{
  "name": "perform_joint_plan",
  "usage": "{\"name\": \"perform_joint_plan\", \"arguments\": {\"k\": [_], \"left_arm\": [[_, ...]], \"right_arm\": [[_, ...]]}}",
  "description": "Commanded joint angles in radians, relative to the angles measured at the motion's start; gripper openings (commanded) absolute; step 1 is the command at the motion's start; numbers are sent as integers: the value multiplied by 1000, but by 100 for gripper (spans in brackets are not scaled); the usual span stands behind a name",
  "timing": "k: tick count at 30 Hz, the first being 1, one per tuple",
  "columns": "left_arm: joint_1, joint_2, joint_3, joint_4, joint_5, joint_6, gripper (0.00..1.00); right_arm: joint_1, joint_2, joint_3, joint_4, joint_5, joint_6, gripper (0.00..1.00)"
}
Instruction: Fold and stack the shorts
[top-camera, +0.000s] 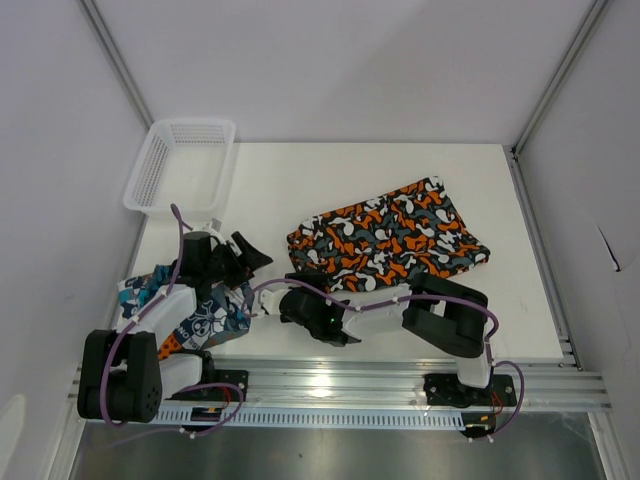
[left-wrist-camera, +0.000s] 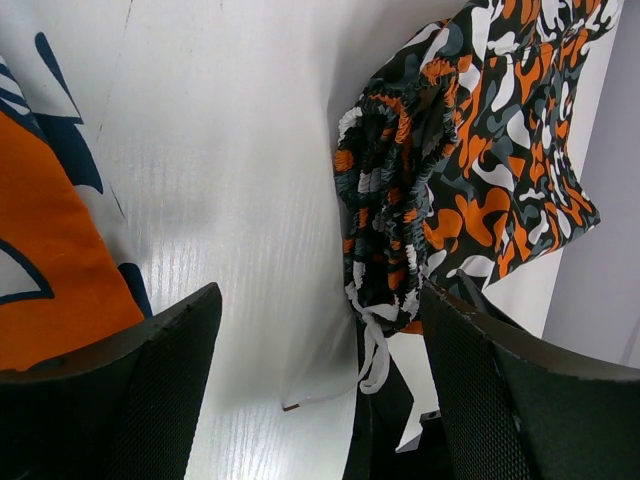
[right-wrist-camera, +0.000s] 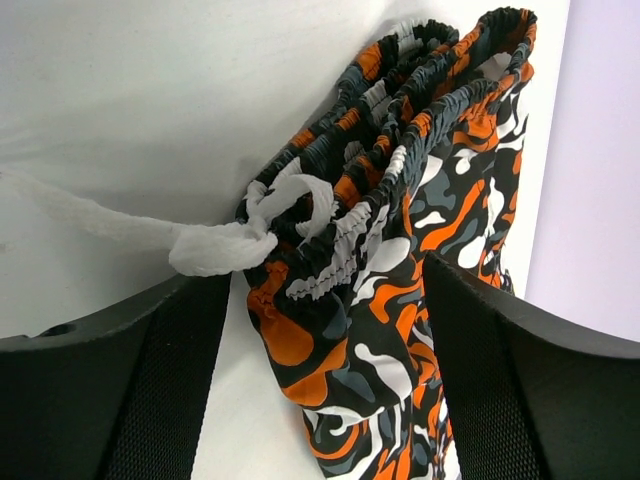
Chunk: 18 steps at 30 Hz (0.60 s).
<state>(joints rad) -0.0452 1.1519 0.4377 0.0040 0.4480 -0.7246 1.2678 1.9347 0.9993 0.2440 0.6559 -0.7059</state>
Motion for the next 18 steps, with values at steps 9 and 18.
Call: {"name": "perform_joint_plan", "arguments": {"k": [9,18], "left_arm": [[10,-4,36,5,8,24,82],[10,5,24,24,21,8,82]], "right_arm": [[-53,84,19,-22,-59,5,70],[-48,83,4,27,-47,-9,0]]}}
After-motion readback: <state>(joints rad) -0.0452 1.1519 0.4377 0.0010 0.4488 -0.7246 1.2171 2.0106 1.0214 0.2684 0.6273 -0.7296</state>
